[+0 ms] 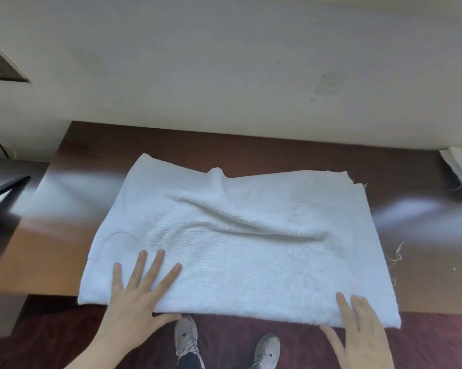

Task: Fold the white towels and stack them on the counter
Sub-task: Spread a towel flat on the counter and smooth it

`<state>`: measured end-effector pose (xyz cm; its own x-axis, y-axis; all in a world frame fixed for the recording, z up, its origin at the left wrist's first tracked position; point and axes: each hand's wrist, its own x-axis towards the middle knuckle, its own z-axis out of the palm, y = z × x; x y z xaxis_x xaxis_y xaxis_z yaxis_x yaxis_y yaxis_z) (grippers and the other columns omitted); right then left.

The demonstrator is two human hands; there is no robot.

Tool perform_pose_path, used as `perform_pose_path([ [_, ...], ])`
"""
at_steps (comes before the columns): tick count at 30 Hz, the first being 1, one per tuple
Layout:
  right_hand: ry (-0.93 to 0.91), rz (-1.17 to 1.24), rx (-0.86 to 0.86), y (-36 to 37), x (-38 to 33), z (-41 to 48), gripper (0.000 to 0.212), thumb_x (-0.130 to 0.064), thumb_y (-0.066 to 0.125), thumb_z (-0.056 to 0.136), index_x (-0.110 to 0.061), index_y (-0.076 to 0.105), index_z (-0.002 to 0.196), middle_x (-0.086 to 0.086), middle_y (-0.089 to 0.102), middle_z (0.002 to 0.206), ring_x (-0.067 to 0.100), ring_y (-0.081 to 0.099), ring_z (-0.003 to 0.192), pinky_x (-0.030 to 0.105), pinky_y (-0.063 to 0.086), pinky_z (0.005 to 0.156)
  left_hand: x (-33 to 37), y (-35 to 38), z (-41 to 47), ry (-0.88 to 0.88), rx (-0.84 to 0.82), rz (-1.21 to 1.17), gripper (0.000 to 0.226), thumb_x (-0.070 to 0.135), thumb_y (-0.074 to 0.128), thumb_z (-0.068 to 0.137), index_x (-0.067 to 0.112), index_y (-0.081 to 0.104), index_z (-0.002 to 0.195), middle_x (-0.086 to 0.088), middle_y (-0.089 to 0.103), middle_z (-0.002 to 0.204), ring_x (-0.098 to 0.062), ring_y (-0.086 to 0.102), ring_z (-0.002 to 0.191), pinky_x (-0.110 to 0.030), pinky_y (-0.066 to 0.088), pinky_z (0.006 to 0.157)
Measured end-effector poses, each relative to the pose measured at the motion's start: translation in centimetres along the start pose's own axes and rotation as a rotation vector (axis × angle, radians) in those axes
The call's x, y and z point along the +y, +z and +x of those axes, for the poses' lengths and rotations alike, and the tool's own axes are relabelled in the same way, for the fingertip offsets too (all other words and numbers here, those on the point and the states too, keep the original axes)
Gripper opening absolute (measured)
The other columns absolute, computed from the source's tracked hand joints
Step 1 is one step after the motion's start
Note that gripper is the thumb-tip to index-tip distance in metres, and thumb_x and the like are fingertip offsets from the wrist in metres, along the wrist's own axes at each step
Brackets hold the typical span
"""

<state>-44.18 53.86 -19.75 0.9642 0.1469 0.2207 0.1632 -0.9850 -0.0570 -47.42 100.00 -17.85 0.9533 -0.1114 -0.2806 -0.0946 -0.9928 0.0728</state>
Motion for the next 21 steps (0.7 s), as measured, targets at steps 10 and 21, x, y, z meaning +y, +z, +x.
perform_pose_path([
  [10,-0.101,0.046,-0.091,-1.2,1.2,1.6,0.068,-0.071,0.026,0.094,-0.021,0.055,0.129,0.019,0.058,0.118,0.036,0.053,0.109,0.047,0.039,0.094,-1.0,-0.3,1.0,0.081,0.111,0.032,0.065,0.069,0.015,0.097,0.033,0.051,0.137,-0.013,0.058,0.140,-0.048,0.055,0.124,-0.068,0.043,0.086],
  [21,-0.046,0.492,-0.238,-6.1,0.8,7.7,0.011,-0.030,0.060,0.094,-0.032,0.069,0.101,-0.049,0.052,0.113,-0.013,0.051,0.105,0.001,0.028,0.098,-1.4,-6.3,2.7,0.007,0.302,-0.345,0.053,0.087,0.043,0.070,0.044,0.073,0.065,0.024,0.068,0.065,0.000,0.063,0.067,-0.001,0.035,0.070],
])
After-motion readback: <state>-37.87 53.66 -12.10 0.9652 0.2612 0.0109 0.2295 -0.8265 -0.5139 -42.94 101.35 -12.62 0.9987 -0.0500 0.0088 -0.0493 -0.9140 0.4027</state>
